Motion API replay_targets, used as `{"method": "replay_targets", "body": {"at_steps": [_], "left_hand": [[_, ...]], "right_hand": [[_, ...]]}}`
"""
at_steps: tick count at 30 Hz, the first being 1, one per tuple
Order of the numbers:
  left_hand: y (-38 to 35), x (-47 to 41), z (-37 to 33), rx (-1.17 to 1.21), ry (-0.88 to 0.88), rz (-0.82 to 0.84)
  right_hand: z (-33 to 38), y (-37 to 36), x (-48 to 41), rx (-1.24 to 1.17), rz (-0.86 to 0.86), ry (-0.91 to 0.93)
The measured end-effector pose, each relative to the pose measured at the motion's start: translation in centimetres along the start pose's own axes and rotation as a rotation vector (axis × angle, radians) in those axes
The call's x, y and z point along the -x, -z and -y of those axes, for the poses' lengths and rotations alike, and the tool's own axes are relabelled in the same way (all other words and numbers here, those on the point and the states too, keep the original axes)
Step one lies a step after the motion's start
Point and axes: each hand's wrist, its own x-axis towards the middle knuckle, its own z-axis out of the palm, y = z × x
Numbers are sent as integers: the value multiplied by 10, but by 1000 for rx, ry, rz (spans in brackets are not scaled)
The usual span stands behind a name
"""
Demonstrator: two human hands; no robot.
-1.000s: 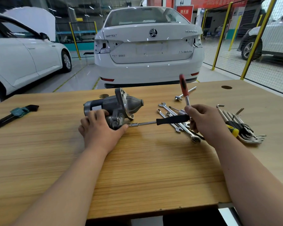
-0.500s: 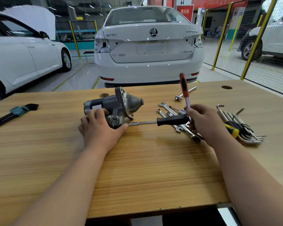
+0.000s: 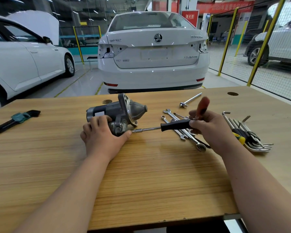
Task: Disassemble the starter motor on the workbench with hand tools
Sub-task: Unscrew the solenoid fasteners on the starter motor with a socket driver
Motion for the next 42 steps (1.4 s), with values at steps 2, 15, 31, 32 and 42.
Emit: {"method": "replay_targets", "body": {"at_steps": [2, 15, 31, 32, 42], "left_hand": [[-1, 0, 1, -2, -2, 0], [-3, -1, 4, 13, -9, -21], [-4, -2, 2, -5, -6, -27], [-4, -2, 2, -7, -3, -26], [-3, -1, 0, -29, 7, -7]], "right_hand": [[-1, 0, 0, 2, -4, -2], [-4, -10, -1, 50, -91, -58], [-3, -4, -1, -70, 3, -62], [-4, -3, -1, -82, 1, -59], [-6, -10, -3, 130, -117, -119]]}}
